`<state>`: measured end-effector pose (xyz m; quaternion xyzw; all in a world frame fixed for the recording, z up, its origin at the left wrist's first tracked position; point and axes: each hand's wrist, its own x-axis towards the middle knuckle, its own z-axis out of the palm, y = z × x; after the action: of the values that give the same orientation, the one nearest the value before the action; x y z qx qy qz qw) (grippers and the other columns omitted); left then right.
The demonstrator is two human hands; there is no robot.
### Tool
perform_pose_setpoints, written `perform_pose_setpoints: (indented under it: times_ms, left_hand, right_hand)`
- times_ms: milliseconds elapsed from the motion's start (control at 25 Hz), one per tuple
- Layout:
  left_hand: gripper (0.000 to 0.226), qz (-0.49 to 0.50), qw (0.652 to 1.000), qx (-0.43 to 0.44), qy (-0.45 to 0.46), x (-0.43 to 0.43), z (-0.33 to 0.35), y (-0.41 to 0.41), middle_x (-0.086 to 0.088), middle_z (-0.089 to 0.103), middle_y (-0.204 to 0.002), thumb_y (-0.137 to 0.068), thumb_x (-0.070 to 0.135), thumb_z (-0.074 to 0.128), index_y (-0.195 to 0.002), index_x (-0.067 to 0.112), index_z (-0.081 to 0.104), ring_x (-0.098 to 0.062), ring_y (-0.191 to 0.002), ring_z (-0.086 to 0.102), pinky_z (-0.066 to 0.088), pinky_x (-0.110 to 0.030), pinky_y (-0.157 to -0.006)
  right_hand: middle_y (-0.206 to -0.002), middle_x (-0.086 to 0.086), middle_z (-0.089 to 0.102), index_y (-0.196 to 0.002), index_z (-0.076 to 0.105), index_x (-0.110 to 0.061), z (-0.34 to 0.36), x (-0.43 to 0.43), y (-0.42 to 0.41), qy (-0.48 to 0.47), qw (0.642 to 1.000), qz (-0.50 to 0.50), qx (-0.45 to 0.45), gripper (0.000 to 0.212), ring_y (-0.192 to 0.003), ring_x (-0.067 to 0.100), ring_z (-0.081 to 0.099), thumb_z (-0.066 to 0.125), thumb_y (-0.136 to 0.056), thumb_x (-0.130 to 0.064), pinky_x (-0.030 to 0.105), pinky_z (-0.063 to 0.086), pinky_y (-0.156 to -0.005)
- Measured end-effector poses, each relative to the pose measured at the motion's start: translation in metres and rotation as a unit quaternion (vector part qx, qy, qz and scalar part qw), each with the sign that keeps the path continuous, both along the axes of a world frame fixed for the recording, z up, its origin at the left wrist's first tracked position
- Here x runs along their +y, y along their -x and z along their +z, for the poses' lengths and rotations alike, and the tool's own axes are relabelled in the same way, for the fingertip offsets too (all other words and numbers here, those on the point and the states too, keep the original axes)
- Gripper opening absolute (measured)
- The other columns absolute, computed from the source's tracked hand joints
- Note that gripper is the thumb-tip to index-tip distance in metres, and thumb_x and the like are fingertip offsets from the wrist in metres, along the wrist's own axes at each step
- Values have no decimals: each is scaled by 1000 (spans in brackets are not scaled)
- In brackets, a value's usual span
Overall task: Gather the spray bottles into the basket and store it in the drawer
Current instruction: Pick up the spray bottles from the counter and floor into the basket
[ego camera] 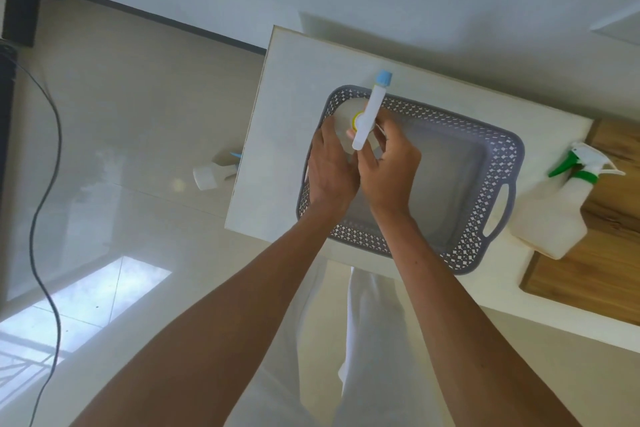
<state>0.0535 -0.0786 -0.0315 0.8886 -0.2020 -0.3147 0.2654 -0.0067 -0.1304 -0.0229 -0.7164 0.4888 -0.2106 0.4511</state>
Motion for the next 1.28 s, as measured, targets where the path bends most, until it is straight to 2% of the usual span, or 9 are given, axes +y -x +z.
perform_pose_setpoints:
  times_ms: [120,240,400,600,760,880,960,1080,1280]
  left_hand:
    - [68,6,1000,8,15,6,8,3,-15,56,-136,-88,17,70,-146,2,37,-29,-124,54,49,-38,-101]
    - [67,39,999,-17,19,24,23,22,-12,53,-141,-91,21,68,-148,6,37,-27,-127,55,49,-37,-103]
    - [48,64,998,-25,12,43,40,71,-11,53,-129,-93,16,63,-138,9,48,-31,-111,60,54,-48,-91]
    - [32,-59,997,5,41,-4,44,156,-7,59,-116,-94,17,61,-125,11,57,-25,-96,64,54,-40,-83]
    - [31,-161,982,26,92,-75,44,222,-7,60,-123,-97,19,59,-127,12,57,-22,-100,64,57,-34,-85]
    - [38,-214,972,13,93,-116,39,264,-8,56,-133,-98,22,58,-133,10,54,-22,-113,62,56,-35,-93]
    - [49,-243,969,-4,40,-132,33,285,-9,50,-141,-98,29,57,-141,10,46,-24,-124,54,53,-36,-97]
    - [67,-282,957,-35,-65,-141,23,309,-13,41,-146,-94,35,61,-149,8,31,-29,-130,43,50,-39,-99]
    - [98,-262,953,-9,-152,-148,8,325,-18,22,-158,-88,38,71,-156,4,8,-34,-142,30,44,-42,-108]
  right_hand:
    - [-122,5,72,-131,62,-6,5,1,3,-29,1000,2,-5,45,-111,16,68,76,-89,-16,36,59,-97]
    - [-137,-3,63,-139,55,-11,13,0,21,-56,998,-5,-10,61,-122,6,60,81,-85,-23,31,56,-101]
    - [-140,-6,61,-140,56,-14,29,2,76,-74,993,-86,-14,54,-123,-7,56,75,-90,-23,27,55,-102]
    - [-135,2,66,-133,61,-12,41,-30,173,-37,963,-266,24,35,-123,7,62,61,-99,-20,31,57,-102]
    - [-138,5,63,-135,59,-11,40,-68,243,-29,951,-298,72,38,-126,16,61,59,-100,-23,39,54,-106]
    - [-139,4,61,-137,57,-12,35,-91,281,-20,952,-282,116,39,-128,18,58,59,-100,-25,41,51,-109]
    - [-142,2,59,-139,54,-13,30,-104,298,-35,953,-272,132,40,-131,18,54,58,-100,-25,40,48,-112]
    - [-146,1,55,-142,51,-15,24,-119,315,-73,953,-258,139,43,-135,17,50,57,-101,-26,38,46,-113]
    - [-147,2,54,-143,51,-17,14,-130,324,-104,960,-220,135,43,-133,19,53,57,-101,-27,36,50,-110]
